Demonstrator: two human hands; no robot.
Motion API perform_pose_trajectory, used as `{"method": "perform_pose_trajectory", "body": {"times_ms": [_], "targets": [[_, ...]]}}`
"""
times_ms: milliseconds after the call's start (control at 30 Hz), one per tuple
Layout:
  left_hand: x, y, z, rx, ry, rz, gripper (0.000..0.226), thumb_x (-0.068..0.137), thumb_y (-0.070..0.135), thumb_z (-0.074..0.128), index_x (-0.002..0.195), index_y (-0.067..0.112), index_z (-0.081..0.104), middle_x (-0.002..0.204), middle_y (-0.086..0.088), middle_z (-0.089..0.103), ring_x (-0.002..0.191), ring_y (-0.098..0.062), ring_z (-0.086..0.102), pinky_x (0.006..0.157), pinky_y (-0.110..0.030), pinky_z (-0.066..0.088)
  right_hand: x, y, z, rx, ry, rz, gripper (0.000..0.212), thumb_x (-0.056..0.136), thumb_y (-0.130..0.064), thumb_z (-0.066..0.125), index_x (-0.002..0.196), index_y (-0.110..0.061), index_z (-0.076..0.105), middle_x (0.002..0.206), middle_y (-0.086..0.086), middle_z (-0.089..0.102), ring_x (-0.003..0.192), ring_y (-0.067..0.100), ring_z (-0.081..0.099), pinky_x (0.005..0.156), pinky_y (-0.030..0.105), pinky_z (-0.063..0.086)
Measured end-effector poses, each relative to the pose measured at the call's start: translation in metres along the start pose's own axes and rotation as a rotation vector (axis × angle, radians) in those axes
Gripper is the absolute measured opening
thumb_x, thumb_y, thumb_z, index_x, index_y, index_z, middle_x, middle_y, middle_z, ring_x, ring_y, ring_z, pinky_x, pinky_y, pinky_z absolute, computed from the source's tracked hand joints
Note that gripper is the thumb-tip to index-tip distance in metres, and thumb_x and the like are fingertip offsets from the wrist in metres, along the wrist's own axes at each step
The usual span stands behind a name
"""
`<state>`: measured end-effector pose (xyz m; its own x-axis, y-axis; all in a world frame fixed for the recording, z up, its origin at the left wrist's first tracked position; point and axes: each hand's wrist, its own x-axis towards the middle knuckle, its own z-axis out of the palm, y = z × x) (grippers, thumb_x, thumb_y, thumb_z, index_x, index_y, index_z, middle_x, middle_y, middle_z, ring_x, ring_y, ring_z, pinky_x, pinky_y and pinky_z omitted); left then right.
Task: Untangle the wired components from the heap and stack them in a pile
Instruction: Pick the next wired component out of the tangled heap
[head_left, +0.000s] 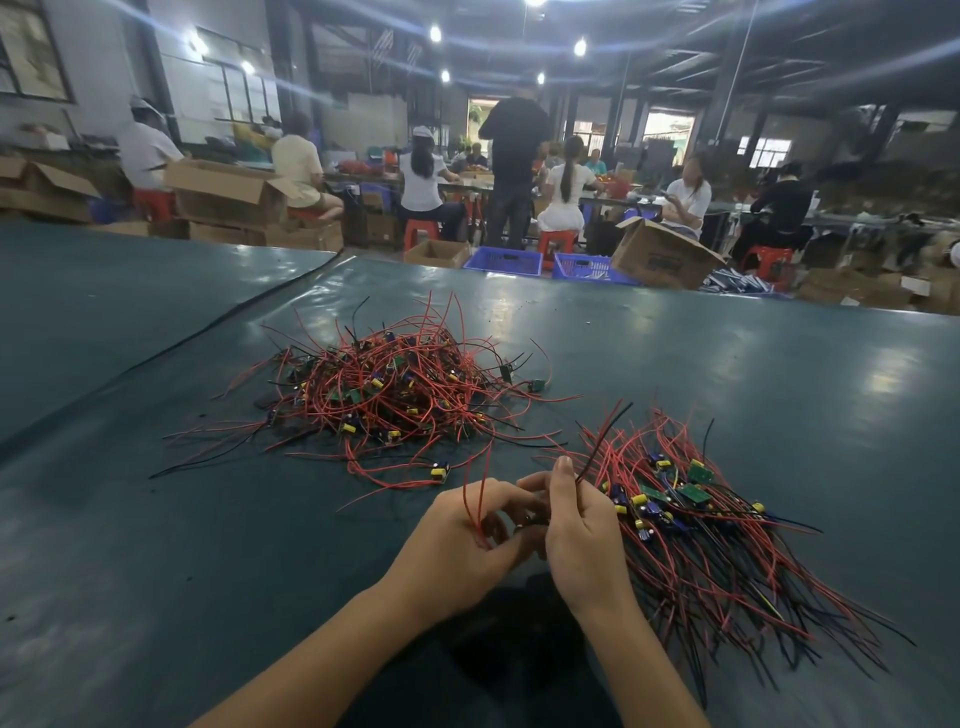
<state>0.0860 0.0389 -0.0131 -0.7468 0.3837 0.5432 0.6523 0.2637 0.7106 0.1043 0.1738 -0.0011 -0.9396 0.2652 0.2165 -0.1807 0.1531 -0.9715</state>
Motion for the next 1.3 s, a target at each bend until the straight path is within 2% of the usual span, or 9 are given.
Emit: {"method": "perform_pose_trajectory", "body": {"times_ms": [100,200,333,567,767,833,933,1033,1300], "targets": [[0.002,-0.001,-0.001,-0.012,0.053,-0.033,0.008,0.085,0.027,0.071,0.093,0.027,0.07,0.081,0.017,0.066,0.063,-0.005,0.061,0.059,-0.012,0.044,-0.001,-0.001,0.001,0.012,-0.013,-0.006,0.051,0.102,-0.038,0.034,0.079,-0.009,0.069,0.068,0.019,0.065,0.059,0.026,0.059,0.06,0.04,0.05],[0.003,0.001,-0.001,-0.082,0.047,-0.103,0.007,0.085,0.037,0.064,0.088,0.031,0.068,0.076,0.016,0.065,0.062,-0.003,0.059,0.057,-0.011,0.044,0.0,0.001,0.0,-0.001,-0.021,-0.026,0.052,0.102,-0.039,0.033,0.076,-0.012,0.07,0.058,0.0,0.063,0.056,0.012,0.057,0.058,0.031,0.046],[0.004,0.001,-0.001,-0.152,0.058,-0.171,0.006,0.088,0.028,0.064,0.087,0.032,0.067,0.074,0.01,0.065,0.063,-0.008,0.06,0.058,-0.019,0.048,-0.001,-0.001,0.0,0.009,-0.046,-0.066,0.052,0.091,-0.05,0.038,0.077,-0.012,0.071,0.059,-0.001,0.063,0.057,0.007,0.057,0.055,0.023,0.044],[0.005,0.003,-0.005,-0.28,0.03,-0.245,0.004,0.09,0.016,0.067,0.088,0.017,0.071,0.071,-0.001,0.069,0.062,-0.012,0.063,0.06,-0.026,0.053,-0.001,-0.002,-0.001,-0.064,-0.054,-0.139,0.048,0.096,-0.036,0.052,0.07,0.002,0.064,0.053,0.006,0.048,0.052,0.016,0.041,0.052,0.036,0.035],[0.008,0.005,-0.008,-0.388,0.018,-0.327,0.008,0.088,0.022,0.069,0.089,0.014,0.071,0.074,-0.002,0.073,0.066,-0.013,0.068,0.06,-0.021,0.053,0.0,-0.003,-0.001,-0.008,-0.061,-0.137,0.034,0.096,-0.027,0.058,0.076,-0.003,0.072,0.071,0.022,0.066,0.072,0.044,0.063,0.067,0.054,0.053],[0.009,0.006,-0.01,-0.404,0.02,-0.37,0.014,0.086,0.027,0.068,0.091,0.014,0.071,0.076,-0.002,0.074,0.068,-0.014,0.069,0.061,-0.022,0.053,0.0,-0.004,-0.001,-0.012,-0.061,-0.145,0.026,0.095,-0.023,0.06,0.078,-0.01,0.075,0.071,0.011,0.071,0.07,0.031,0.068,0.066,0.048,0.057],[0.009,0.006,-0.01,-0.422,0.017,-0.413,0.008,0.09,0.02,0.065,0.089,0.019,0.072,0.078,0.0,0.074,0.07,-0.015,0.07,0.06,-0.022,0.053,-0.001,-0.005,-0.001,-0.001,-0.023,-0.137,0.021,0.092,-0.021,0.064,0.075,-0.015,0.074,0.063,-0.003,0.069,0.057,0.005,0.061,0.055,0.022,0.048],[0.01,0.006,-0.01,-0.455,0.069,-0.466,0.023,0.094,0.021,0.059,0.08,0.028,0.076,0.078,0.0,0.075,0.071,-0.016,0.072,0.058,-0.019,0.052,0.0,-0.003,-0.001,0.036,0.02,-0.091,0.021,0.091,-0.021,0.066,0.071,-0.017,0.072,0.058,-0.007,0.066,0.052,0.001,0.055,0.052,0.018,0.044],[0.01,0.007,-0.008,-0.473,-0.061,-0.436,0.023,0.073,0.048,0.07,0.08,0.028,0.077,0.075,-0.004,0.074,0.062,-0.012,0.066,0.062,-0.025,0.053,0.001,-0.007,0.0,0.128,0.048,-0.028,0.027,0.091,-0.017,0.066,0.065,-0.018,0.074,0.067,0.007,0.071,0.065,0.016,0.064,0.066,0.039,0.055]]}}
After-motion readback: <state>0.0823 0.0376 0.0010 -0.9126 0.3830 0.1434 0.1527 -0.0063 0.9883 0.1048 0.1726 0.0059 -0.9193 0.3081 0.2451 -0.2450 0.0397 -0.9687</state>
